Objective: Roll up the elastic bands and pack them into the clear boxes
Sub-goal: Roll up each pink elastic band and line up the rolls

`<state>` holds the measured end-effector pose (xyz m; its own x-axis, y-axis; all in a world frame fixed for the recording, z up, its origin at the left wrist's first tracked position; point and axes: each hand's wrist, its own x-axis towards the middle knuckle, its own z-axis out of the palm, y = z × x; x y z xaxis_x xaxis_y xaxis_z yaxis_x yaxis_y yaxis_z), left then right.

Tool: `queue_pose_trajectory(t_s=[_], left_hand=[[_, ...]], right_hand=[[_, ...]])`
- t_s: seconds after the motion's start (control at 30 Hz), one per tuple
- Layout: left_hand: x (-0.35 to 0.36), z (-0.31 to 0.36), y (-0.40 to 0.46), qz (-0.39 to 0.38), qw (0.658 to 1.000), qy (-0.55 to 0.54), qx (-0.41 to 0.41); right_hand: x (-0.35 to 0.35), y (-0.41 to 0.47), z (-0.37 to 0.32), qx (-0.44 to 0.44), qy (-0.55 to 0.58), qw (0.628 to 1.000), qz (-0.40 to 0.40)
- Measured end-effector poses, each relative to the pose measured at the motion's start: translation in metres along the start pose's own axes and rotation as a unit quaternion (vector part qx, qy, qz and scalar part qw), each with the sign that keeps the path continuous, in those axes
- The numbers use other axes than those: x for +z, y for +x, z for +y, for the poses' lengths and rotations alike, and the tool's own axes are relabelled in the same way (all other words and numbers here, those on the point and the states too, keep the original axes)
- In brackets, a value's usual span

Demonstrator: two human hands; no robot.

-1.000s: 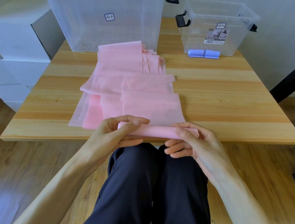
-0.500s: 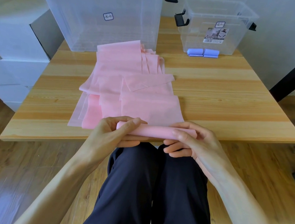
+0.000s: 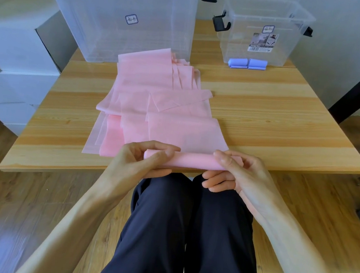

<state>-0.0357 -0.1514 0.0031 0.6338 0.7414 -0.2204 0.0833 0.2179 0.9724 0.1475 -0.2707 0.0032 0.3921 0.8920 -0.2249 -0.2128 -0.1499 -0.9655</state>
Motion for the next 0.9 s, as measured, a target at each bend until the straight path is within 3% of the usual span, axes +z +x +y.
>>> queue_pose_trajectory(t_s=[0.13,0.53,0.7,0.9], left_hand=[[-0.0016,-0.0002,0.0,0.009,1.0,0.003,-0.001],[-0.0002,0.0029,-0.0043,-0.035,0.999,0.008,-0.004],[0.0034,0.0027,-0.0036,0.009,1.0,0.008,-0.005],[0.0004,0.0006,-0.004,-0.02,1.0,0.006,-0.001]], right_hand=[[-0.0011,-0.0015,-0.001,-0.008,-0.013,0.999,-0.03],[-0.0015,0.0003,-0.0002,-0.009,-0.007,1.0,-0.013],[-0.0013,-0.0011,-0.0016,-0.007,-0.002,0.999,-0.032],[0.0006,-0.001,-0.0001,0.002,0.009,1.0,-0.008]])
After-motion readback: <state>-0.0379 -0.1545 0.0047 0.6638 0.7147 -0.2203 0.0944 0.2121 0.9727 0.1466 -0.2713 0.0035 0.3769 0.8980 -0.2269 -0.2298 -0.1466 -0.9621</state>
